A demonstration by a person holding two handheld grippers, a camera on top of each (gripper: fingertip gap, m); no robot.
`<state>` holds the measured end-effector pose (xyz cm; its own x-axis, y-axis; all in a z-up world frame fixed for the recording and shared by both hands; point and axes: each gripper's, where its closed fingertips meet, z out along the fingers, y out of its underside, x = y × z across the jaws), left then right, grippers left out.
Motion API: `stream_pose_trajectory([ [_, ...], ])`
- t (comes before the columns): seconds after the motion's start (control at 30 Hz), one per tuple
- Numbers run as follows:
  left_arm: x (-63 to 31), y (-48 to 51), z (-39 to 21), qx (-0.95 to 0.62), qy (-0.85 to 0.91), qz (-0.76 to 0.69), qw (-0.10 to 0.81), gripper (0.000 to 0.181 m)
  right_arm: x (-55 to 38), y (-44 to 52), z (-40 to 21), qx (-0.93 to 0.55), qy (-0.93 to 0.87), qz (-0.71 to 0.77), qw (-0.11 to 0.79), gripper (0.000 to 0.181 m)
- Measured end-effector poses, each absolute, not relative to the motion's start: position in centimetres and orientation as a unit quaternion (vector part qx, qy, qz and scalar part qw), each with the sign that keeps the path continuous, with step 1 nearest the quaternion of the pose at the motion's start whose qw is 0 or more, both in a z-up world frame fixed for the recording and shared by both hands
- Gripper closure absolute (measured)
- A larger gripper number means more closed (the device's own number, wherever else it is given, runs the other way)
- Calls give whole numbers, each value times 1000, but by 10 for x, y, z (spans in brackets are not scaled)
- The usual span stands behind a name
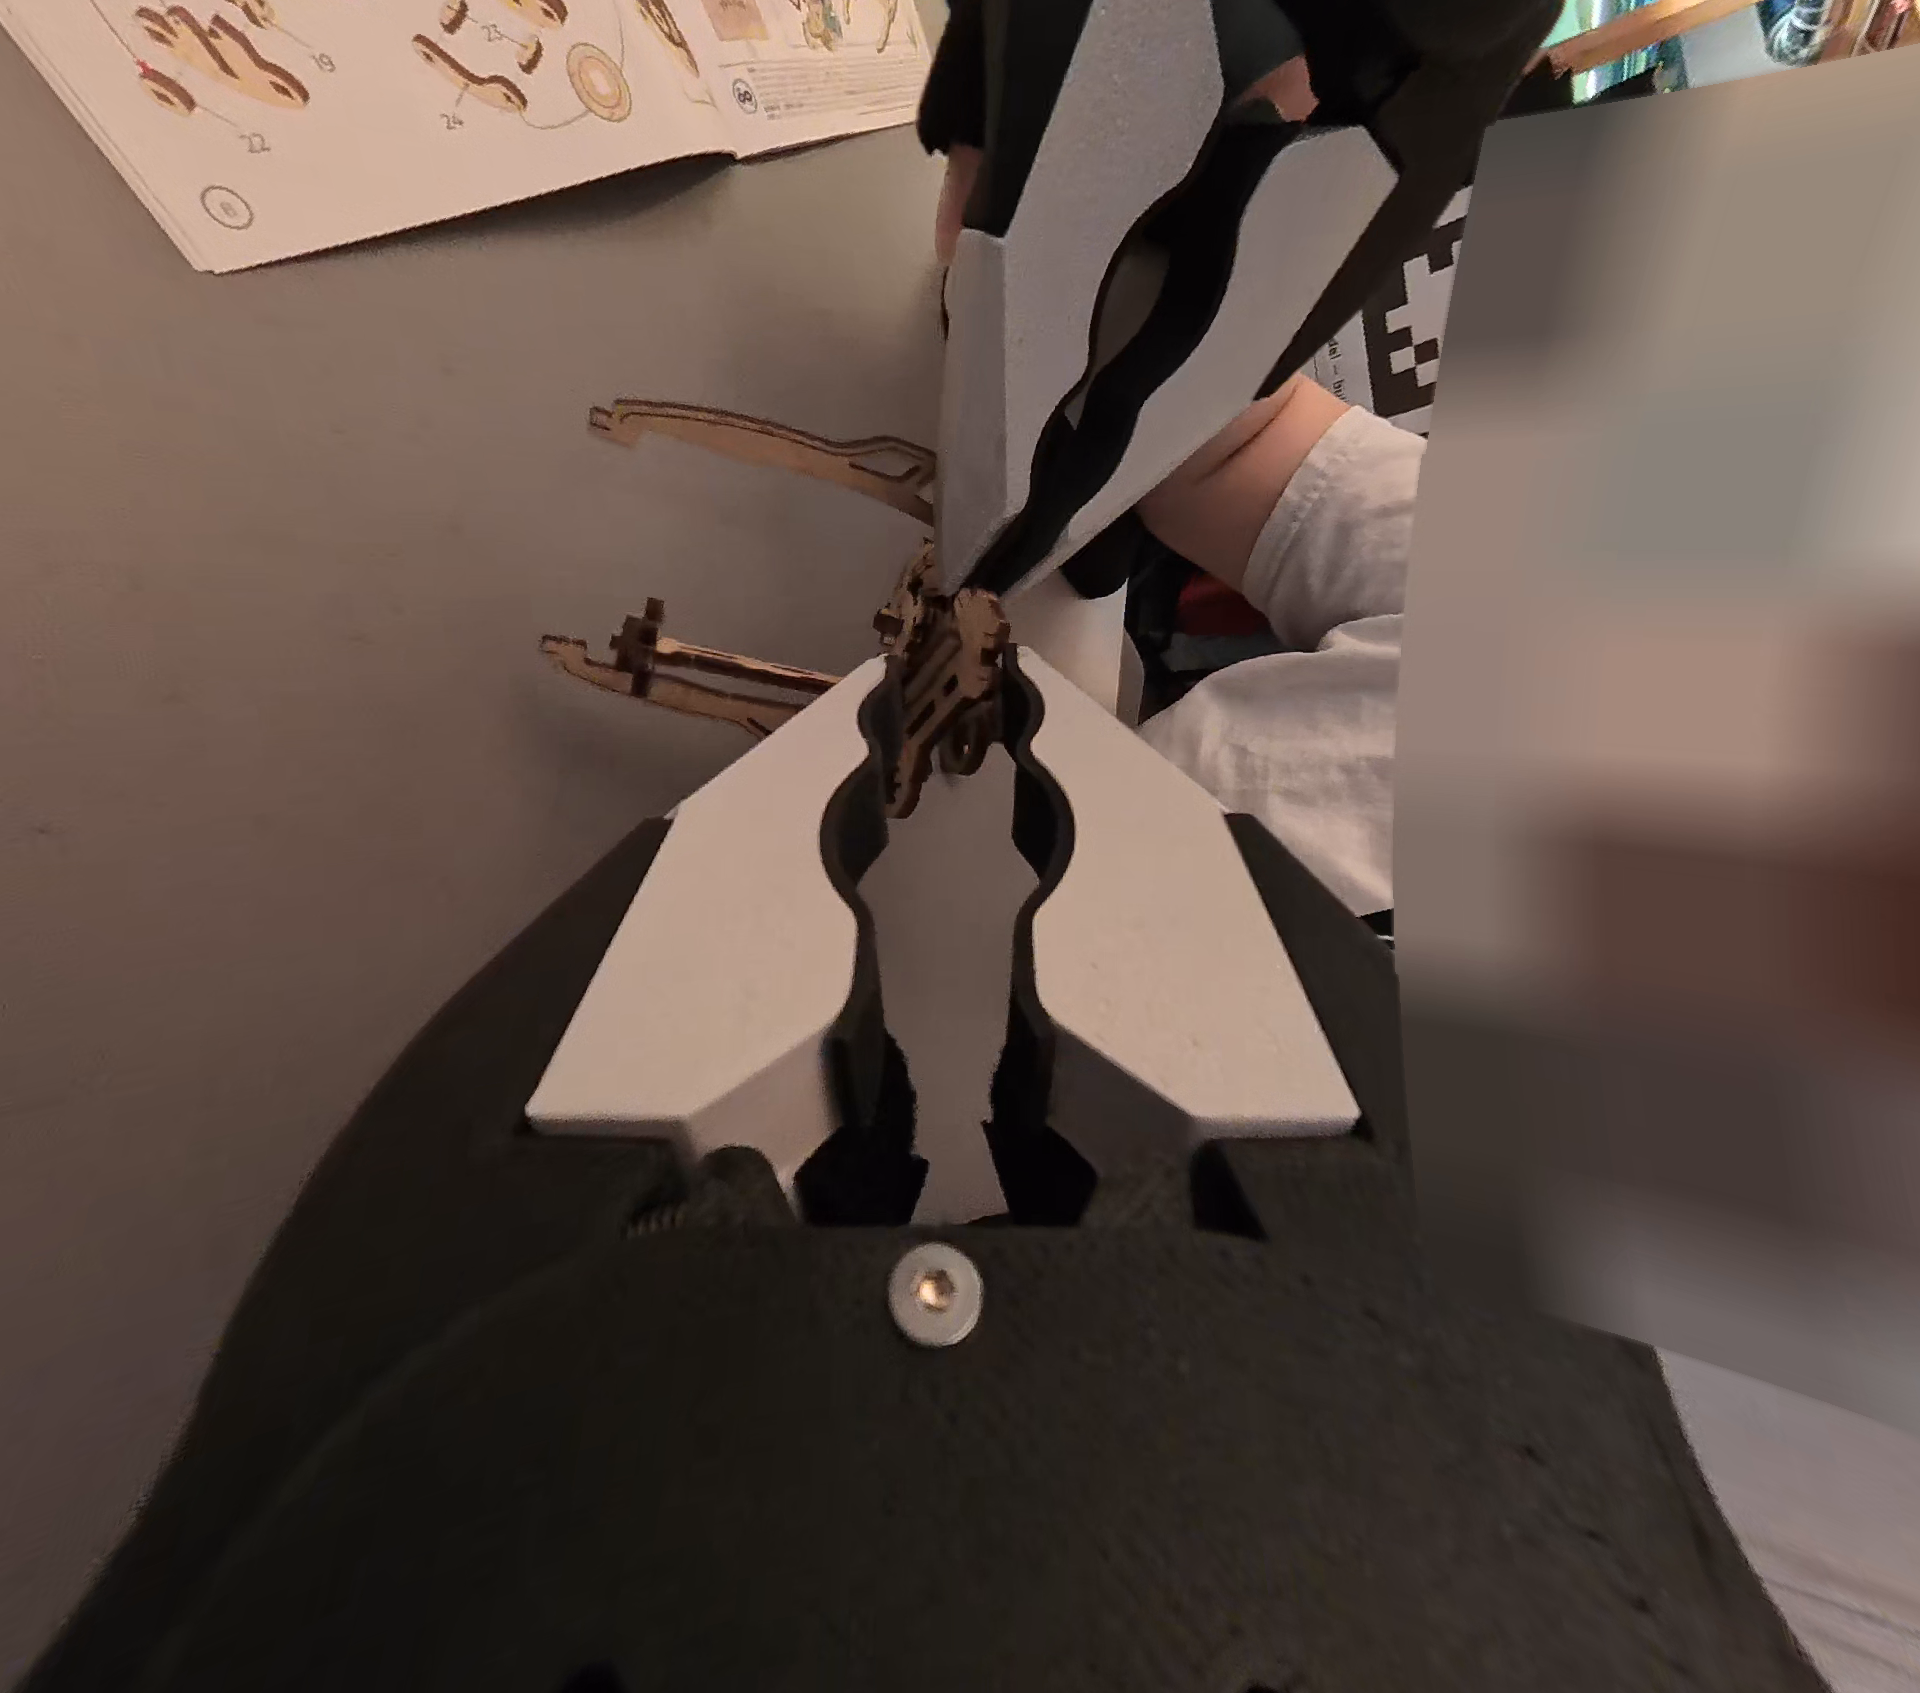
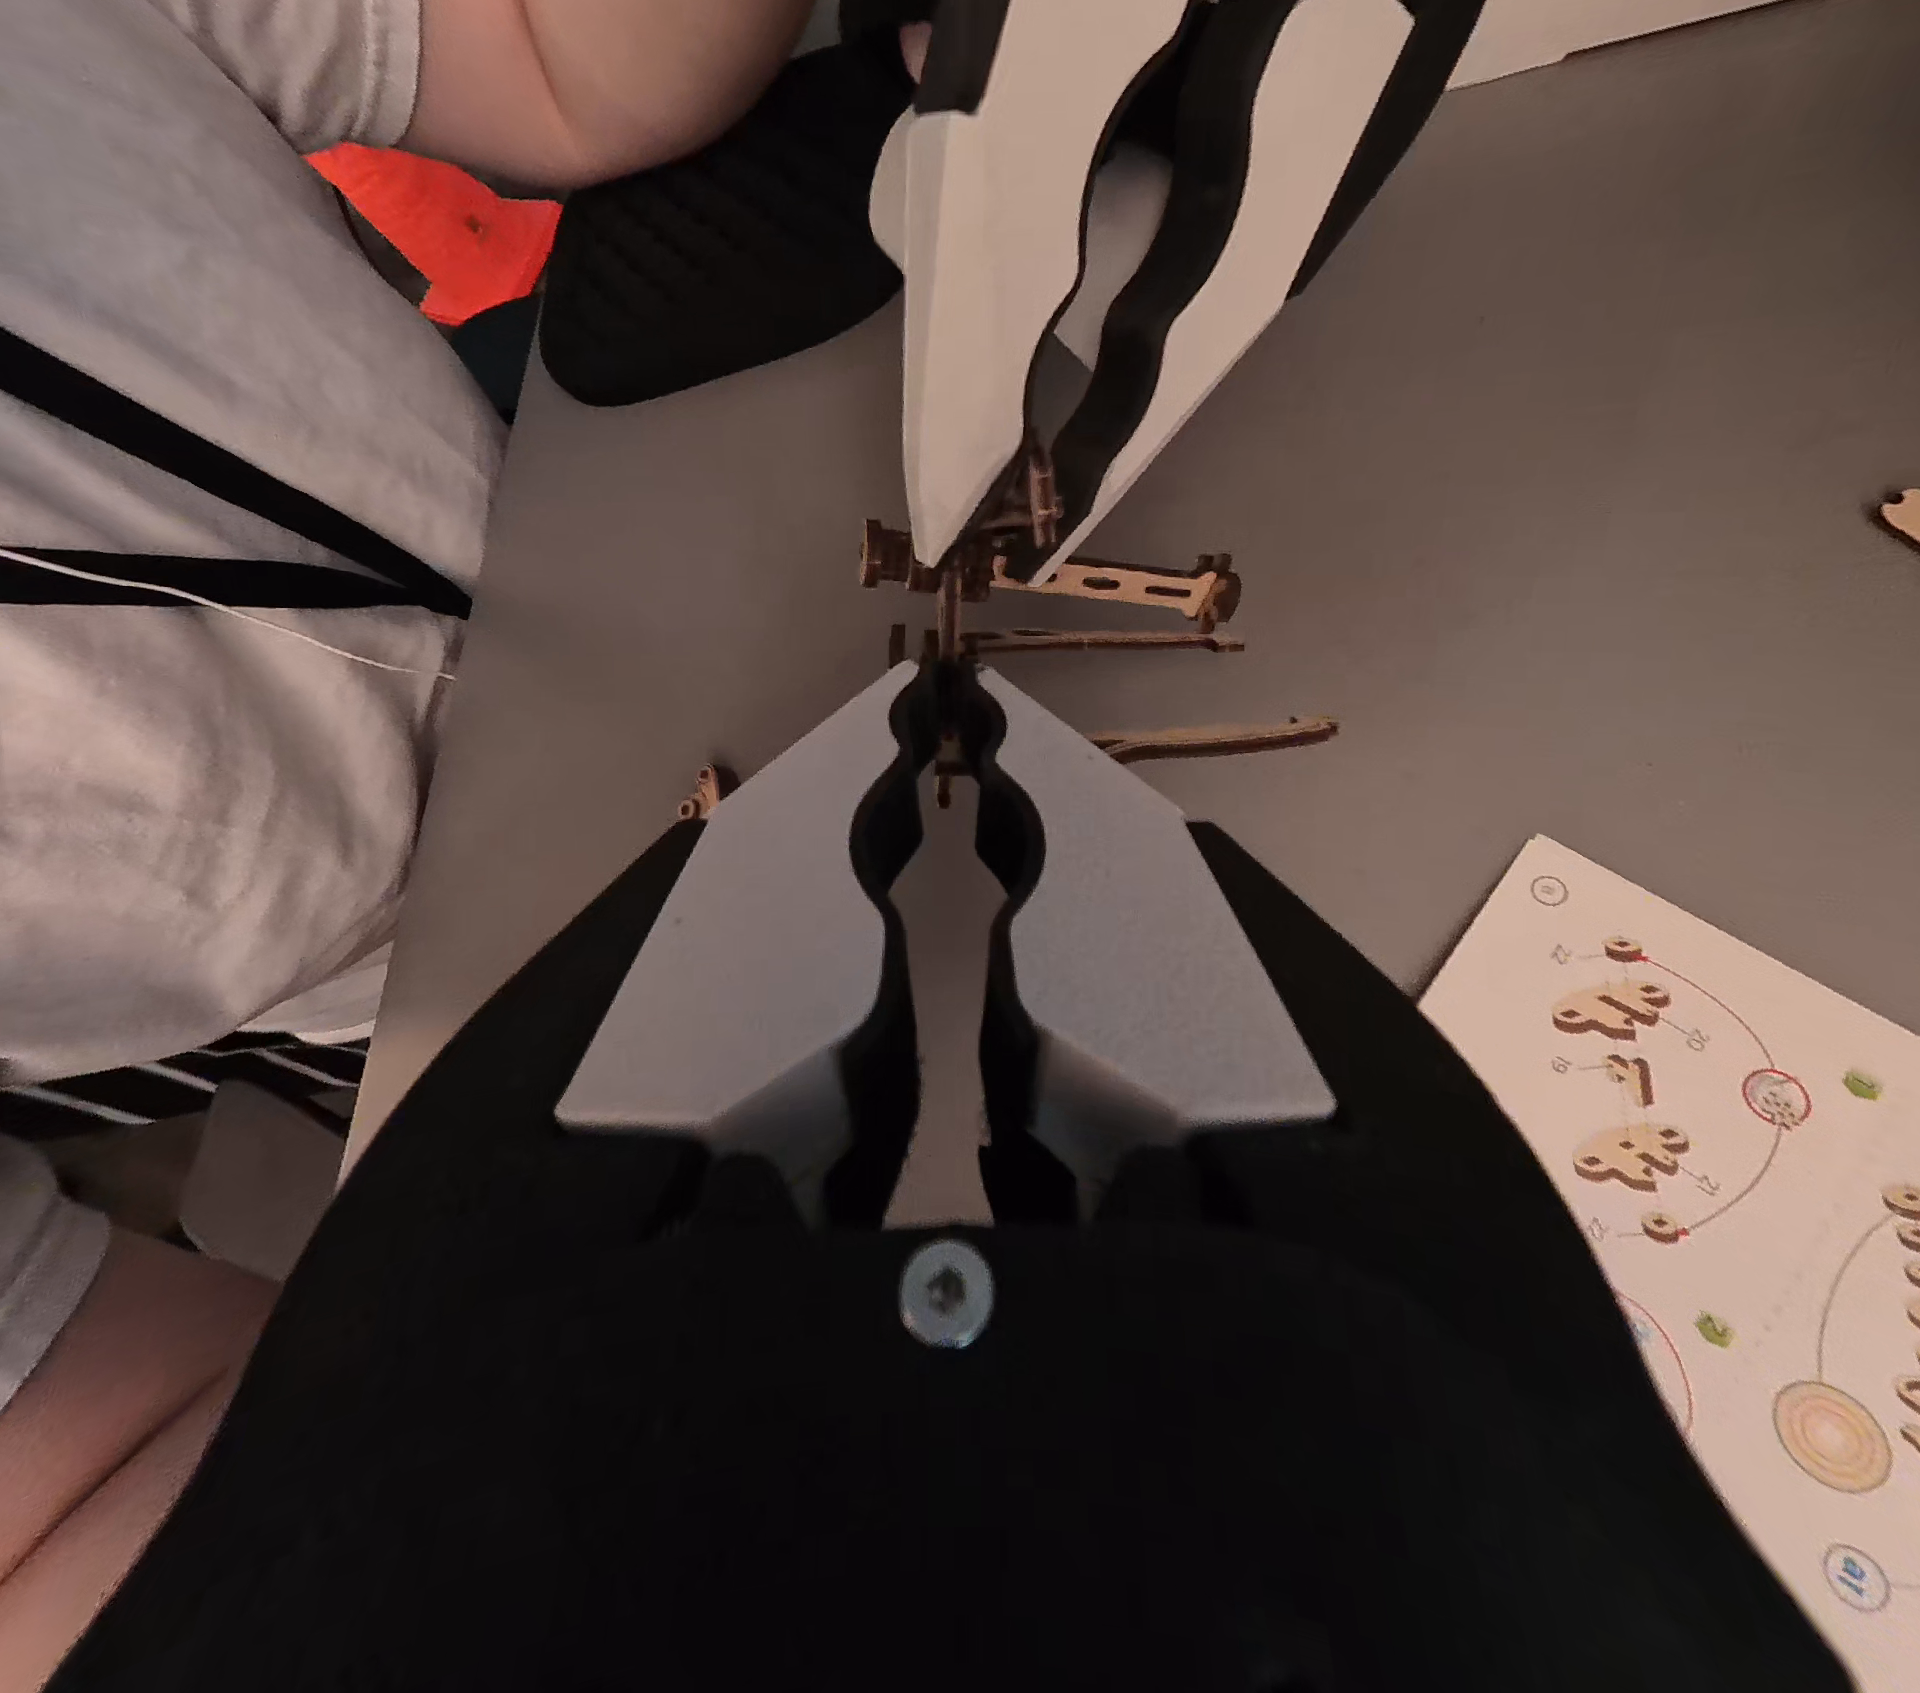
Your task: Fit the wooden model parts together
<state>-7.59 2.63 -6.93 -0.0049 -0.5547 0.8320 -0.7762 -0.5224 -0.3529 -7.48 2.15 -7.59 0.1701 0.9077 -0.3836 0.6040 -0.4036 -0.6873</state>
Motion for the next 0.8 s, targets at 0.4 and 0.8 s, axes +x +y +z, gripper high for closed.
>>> stream_pose_trajectory([
  [0.4,-74,26,-71,694,-441,552,141,165,-65,11,-98,-768,-524,345,129,179],
  [0.8,-78,21,-70,685,-450,552,155,166,-59,46,-80,-746,-471,408,234,158],
])
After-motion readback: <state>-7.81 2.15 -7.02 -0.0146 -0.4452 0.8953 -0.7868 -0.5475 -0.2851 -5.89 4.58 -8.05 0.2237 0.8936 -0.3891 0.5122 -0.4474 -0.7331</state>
